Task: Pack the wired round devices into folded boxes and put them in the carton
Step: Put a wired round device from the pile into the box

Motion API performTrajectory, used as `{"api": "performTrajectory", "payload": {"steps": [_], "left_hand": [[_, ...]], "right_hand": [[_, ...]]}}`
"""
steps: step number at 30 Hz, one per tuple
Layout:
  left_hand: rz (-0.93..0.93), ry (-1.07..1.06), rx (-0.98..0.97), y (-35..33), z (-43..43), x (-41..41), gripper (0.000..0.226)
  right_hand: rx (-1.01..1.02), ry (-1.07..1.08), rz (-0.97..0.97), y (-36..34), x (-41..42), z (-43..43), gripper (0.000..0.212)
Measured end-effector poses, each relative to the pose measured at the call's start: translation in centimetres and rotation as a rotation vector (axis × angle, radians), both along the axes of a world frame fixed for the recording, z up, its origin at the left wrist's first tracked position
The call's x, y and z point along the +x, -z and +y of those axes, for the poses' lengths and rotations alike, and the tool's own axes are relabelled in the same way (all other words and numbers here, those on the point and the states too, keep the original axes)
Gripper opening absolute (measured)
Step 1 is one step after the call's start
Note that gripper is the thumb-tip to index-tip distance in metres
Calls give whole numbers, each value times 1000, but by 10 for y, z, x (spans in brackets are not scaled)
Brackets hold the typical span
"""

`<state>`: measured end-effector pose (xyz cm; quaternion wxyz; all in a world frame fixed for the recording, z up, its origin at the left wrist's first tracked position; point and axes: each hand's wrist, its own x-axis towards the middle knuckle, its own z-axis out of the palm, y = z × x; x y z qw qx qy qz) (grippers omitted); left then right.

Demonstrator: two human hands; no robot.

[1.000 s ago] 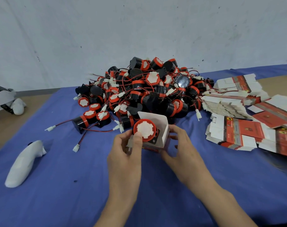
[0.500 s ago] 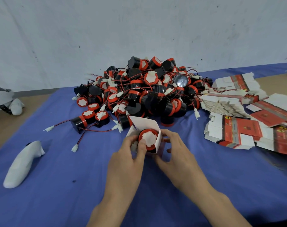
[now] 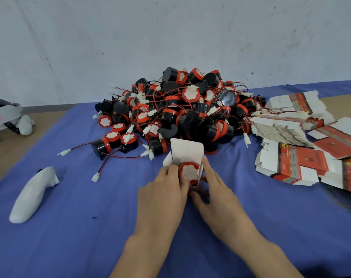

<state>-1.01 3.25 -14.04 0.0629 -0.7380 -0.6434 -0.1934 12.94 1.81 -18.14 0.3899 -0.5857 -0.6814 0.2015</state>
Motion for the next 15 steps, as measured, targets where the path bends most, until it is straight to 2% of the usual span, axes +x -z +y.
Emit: {"api": "performTrajectory", "payload": {"steps": [2, 4, 9, 12, 15], "left_hand": [[51, -11, 9, -1, 5, 1, 35], [97, -33, 12, -4, 7, 1, 33], [231, -19, -66, -11, 3, 2, 16], [237, -16, -96, -13, 4, 6, 20], [207, 8, -86, -11, 4, 6, 20]], "right_hand": [[20, -34, -52, -1, -2, -3, 99], [60, -58, -151, -5, -5, -5, 96], [50, 10, -351, -12, -14, -5, 69], [-10, 58, -389, -11, -20, -6, 49], [-43, 86, -402, -10, -23, -7, 44]]}}
